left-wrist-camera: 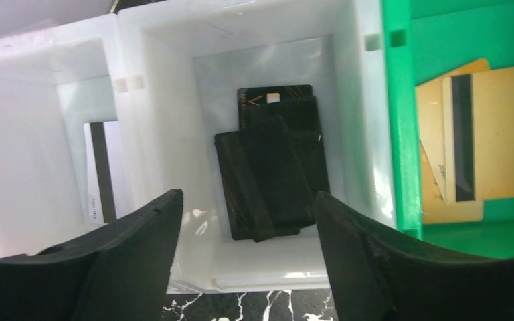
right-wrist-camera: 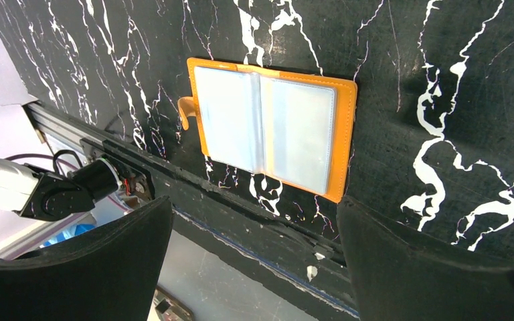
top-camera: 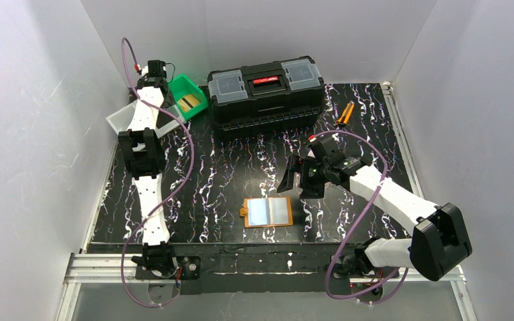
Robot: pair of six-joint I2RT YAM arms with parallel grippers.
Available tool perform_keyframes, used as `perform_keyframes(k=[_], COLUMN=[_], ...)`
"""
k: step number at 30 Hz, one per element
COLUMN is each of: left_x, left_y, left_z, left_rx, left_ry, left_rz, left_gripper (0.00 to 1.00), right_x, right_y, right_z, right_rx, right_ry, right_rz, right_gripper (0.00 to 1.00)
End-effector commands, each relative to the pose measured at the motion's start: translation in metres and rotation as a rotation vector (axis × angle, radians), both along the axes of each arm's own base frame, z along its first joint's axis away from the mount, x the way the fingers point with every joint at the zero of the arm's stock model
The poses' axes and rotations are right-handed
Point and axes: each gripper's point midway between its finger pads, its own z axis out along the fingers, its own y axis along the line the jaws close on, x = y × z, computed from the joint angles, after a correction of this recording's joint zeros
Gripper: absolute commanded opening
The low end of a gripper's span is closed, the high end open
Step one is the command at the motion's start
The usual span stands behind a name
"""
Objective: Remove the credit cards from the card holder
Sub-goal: Place the credit card in the storage box, then remove the credit card from the card holder.
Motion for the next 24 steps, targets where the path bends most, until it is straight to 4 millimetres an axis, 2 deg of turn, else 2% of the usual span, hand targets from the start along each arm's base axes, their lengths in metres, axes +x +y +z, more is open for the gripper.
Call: perform_keyframes(k=[1,6,7,10,14,16,19,24], left_x=[0.001,-0.017,-0.022,-0.051,-0.109,-0.145,-0.195,-0.267], left_y=[-0.017,-0.044,-0.052,-0.081,-0.138,-0.166,-0.2,-0.253], left_z=[0.077,0.104,0.102,0.112,0.108,0.09,0.075,0.052], left_rx=[-0.073,-0.2,-0.233,-0.314,-0.364,-0.383,-0.416,-0.444], left_ry=[-0.151,-0.195,-0.188,-0.178,-0.124,-0.061,-0.003,0.081], left_rz=[-0.055,-0.095,-0.106,-0.142,-0.252,-0.314,-0.388,-0.513], left_gripper=[0.75,0.78,0.79,0.79,0.79,0.79,0.79,0.77], right_x=[0.005,0.004,0.004,0.006,0.006,0.005,0.002,-0.003], right_y=[0.002,0.0,0.0,-0.005,-0.012,-0.014,-0.015,-0.027], right_z=[0.011,0.008,0.007,0.004,-0.001,-0.002,-0.005,-0.012], right_rx=[0.013,0.007,0.003,-0.018,-0.045,-0.042,-0.032,-0.068], right_ry=[-0.038,-0.031,-0.03,-0.036,-0.036,-0.033,-0.027,-0.021], right_rz=[0.015,0.006,0.0,-0.026,-0.069,-0.088,-0.105,-0.146], right_gripper=[0.98,0.98,0.98,0.98,0.98,0.98,0.98,0.98])
